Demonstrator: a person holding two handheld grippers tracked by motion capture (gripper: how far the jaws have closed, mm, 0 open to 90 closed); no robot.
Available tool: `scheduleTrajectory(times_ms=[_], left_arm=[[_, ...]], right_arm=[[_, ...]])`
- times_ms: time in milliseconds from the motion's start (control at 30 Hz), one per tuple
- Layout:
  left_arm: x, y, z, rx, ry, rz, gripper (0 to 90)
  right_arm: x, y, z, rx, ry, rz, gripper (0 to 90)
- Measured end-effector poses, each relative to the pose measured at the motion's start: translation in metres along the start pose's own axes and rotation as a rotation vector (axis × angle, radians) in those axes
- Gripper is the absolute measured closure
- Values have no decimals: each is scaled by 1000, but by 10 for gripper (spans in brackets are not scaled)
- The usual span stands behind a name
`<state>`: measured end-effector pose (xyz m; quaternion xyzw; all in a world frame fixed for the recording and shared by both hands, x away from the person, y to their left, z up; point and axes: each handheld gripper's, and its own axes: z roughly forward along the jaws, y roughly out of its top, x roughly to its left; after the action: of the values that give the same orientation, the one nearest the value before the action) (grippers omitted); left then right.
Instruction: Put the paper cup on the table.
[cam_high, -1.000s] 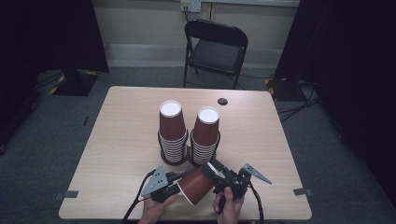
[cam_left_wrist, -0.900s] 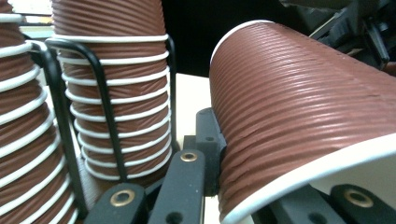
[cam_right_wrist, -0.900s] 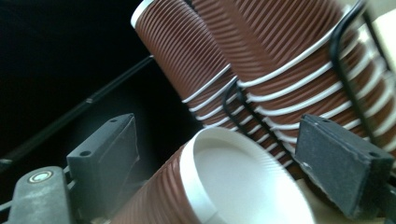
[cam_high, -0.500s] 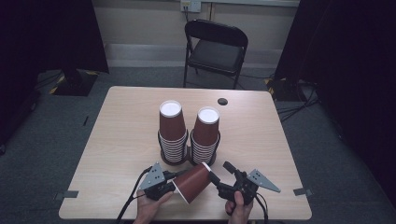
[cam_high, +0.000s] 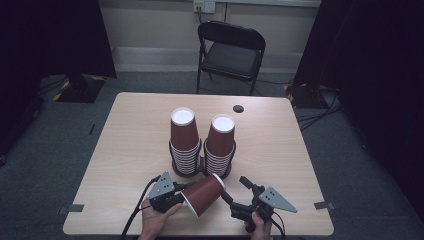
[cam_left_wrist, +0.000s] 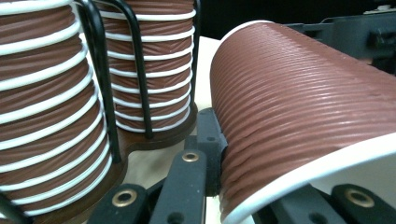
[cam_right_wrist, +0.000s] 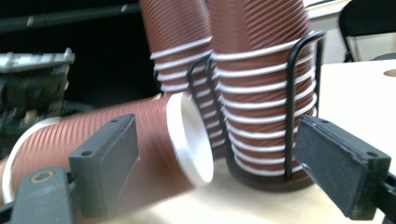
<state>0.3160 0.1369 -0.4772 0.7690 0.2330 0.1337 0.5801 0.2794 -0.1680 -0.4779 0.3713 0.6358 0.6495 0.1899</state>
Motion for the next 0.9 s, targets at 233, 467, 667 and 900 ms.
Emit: scheduleTrajectory(times_ms=[233, 467, 667, 900], left_arm=[[8, 6, -3, 38, -1, -36, 865], [9, 12, -3, 99, -12, -42, 864], [11, 16, -1, 127, -5, -43, 864], [11, 20, 1, 178, -18, -34, 863]], right_arm=[[1, 3, -3, 75, 66, -151, 146], [12, 0, 2, 160, 58, -283, 137], [20, -4, 5, 201, 47, -353, 114], [26, -3, 11, 233, 48, -466, 112]])
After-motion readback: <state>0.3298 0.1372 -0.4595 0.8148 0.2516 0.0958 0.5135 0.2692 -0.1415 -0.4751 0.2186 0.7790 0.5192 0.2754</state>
